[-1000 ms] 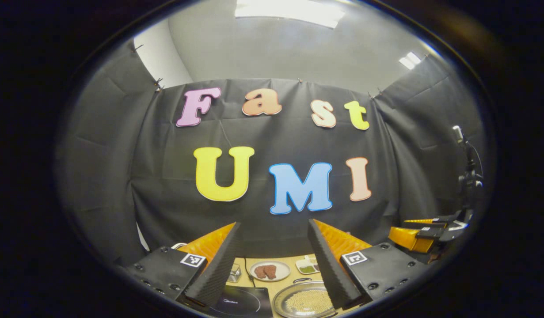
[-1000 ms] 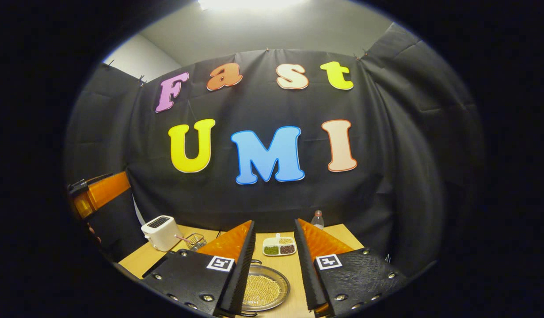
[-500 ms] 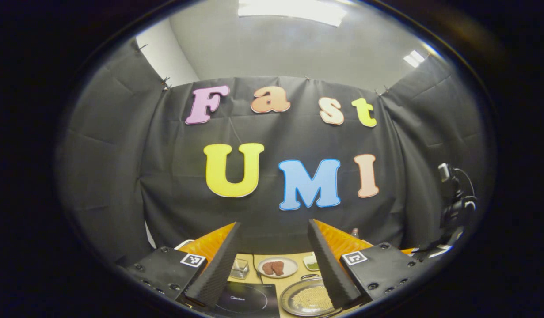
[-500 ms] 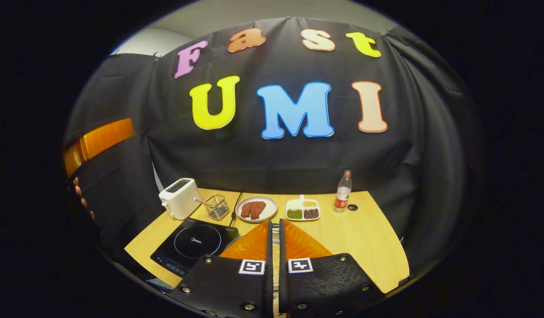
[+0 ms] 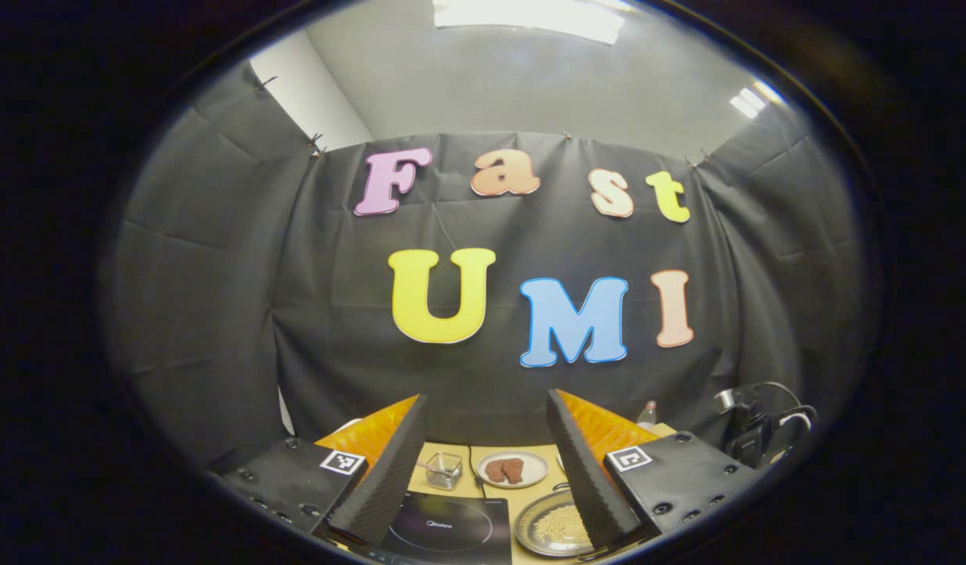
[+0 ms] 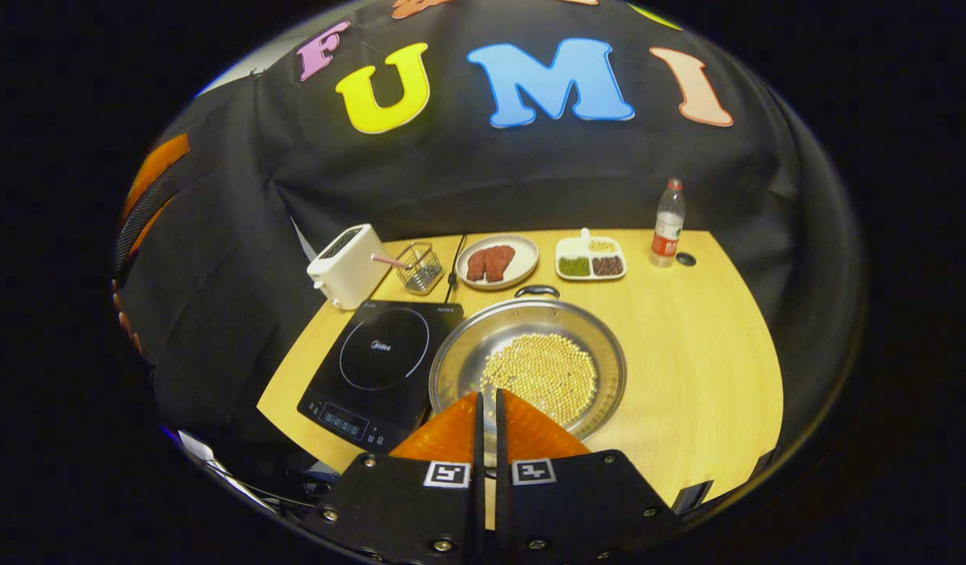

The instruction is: First push the handle of the pot to place it horizontally, then grasp the pot with both hands and set it on the induction cooktop.

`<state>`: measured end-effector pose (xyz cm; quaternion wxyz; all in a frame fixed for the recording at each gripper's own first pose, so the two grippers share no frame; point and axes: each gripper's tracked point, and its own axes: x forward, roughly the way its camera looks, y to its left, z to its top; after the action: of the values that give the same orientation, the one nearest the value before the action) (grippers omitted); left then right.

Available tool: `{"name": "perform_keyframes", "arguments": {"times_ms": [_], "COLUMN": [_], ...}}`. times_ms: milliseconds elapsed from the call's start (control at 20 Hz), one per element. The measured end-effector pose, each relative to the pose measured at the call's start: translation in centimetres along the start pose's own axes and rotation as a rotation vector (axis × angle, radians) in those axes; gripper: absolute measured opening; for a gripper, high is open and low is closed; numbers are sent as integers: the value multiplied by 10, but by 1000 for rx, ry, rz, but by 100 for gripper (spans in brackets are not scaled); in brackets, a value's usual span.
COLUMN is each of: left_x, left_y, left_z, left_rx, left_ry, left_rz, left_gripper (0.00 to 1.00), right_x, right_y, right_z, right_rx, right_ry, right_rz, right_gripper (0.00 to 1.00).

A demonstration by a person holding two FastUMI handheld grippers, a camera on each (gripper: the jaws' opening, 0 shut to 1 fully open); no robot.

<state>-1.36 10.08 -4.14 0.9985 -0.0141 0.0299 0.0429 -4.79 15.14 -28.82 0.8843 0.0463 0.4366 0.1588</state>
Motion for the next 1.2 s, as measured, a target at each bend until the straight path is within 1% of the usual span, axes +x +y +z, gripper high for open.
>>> {"name": "perform_keyframes", "arguments": {"times_ms": [100,250,300,350,400,500,600,850,1050,1200], "left_x": [-3,-9,-10,-12,-12,-14,-16,-15,-10,-7], "left_y": [8,20,24,27,31,37,42,56,60,56], "left_z": [-1,-7,-9,-12,-13,-13,-14,-22,-26,-29], "left_rx": [0,4,3,3,4,5,6,-1,-11,-12], "left_ry": [7,17,23,28,34,37,41,59,71,78], "left_rz": [15,44,52,61,69,85,100,124,131,122], "left_gripper": [99,94,99,94,99,99,99,99,99,99], "right_x": [12,23,27,36,42,53,61,83,98,105], "right_y": [5,12,15,17,21,29,34,34,25,26], "right_z": [-20,-47,-53,-59,-64,-75,-83,-101,-109,-111], "right_rx": [48,119,139,154,169,192,201,239,266,329], "right_ry": [79,189,215,240,263,301,327,387,402,398], "right_rz": [31,80,92,102,113,126,132,120,87,101], "right_gripper": [5,5,5,5,5,5,5,5,5,4]}}
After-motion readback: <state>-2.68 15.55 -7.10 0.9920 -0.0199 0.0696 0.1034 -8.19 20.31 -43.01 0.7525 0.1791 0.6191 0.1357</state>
